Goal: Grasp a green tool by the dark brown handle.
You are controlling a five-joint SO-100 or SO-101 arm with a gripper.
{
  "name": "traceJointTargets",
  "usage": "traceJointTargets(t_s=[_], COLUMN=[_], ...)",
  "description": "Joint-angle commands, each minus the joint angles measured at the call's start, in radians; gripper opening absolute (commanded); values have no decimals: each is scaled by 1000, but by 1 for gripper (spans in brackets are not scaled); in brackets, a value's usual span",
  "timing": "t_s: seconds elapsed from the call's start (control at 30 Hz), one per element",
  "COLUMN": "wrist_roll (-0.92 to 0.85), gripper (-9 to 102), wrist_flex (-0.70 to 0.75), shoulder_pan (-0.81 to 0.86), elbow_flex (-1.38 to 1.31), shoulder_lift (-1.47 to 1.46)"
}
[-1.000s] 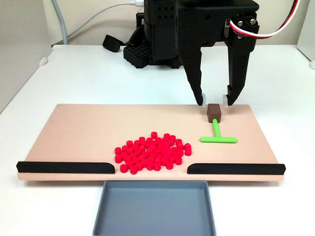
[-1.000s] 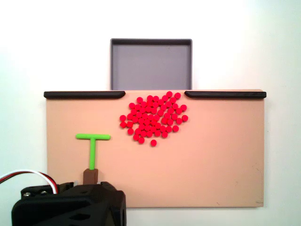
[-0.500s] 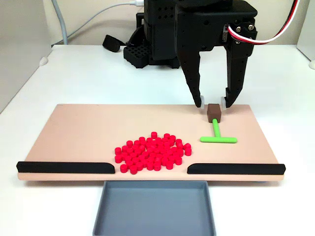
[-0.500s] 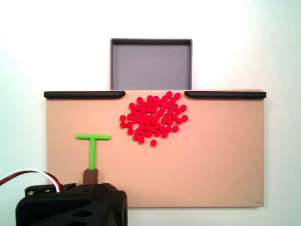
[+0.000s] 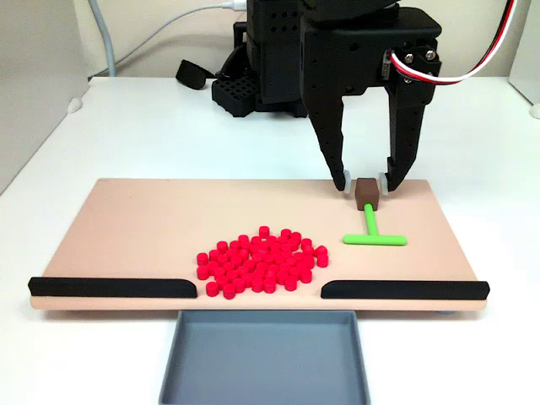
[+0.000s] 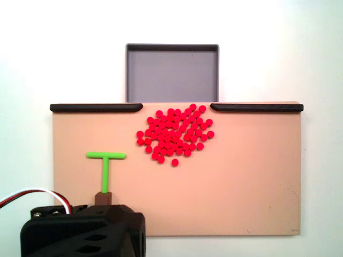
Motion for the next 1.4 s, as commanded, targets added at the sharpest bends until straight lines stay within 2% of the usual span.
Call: traceJointTargets(t_s=[0.0,0.8,1.0,1.1,1.37], wrist_roll=[11,11,11,14,38], gripper=[16,14,9,0,0], wrist_flex=[0,-18,-18,-18,-18], shoulder_pan=[11,14,11,8,-20], elbow_flex=[-20,-21,-21,-21,-21], shoulder_lift=[21,37,38,38,67])
